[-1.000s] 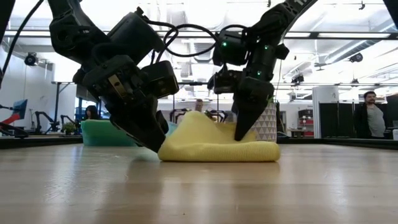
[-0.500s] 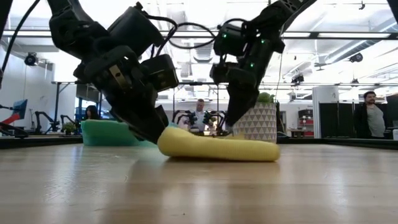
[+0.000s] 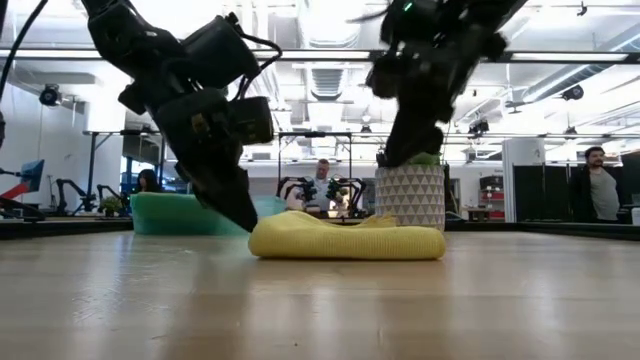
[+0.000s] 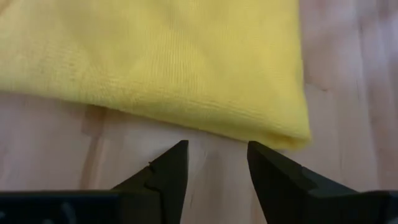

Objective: Fold microfiber towels
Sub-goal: Put the yellow microfiber cloth into the blue bin

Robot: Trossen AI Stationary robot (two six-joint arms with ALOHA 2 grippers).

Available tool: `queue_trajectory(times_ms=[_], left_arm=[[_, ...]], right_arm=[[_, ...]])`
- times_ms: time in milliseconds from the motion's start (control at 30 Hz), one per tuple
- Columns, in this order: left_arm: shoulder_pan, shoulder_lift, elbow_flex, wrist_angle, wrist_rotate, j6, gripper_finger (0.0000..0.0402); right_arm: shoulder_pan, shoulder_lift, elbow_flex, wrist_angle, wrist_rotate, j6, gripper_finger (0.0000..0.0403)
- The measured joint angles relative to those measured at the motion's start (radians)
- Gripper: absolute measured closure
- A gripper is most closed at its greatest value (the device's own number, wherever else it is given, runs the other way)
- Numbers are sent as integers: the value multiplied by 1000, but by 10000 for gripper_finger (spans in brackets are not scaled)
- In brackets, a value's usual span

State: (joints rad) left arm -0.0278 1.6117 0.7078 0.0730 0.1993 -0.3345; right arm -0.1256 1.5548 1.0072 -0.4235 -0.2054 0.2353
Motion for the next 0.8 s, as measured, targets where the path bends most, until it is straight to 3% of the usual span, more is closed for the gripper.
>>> queue_trajectory(times_ms=[267,367,567,800], left_arm=[[-68,-102,9,-3,1,79,249],[-162,-121,38,5,-100,230,249],[-356,-45,77,70,-438,454,249],[-378,111,148,100,-469,474,249]], right_arm=[[217,-89,-158,211,40,285,269],[287,-112,-194,252,110,400,274],[393,-144,-218,281,219,568,283],[464,-181,-217,283,307,595,287]])
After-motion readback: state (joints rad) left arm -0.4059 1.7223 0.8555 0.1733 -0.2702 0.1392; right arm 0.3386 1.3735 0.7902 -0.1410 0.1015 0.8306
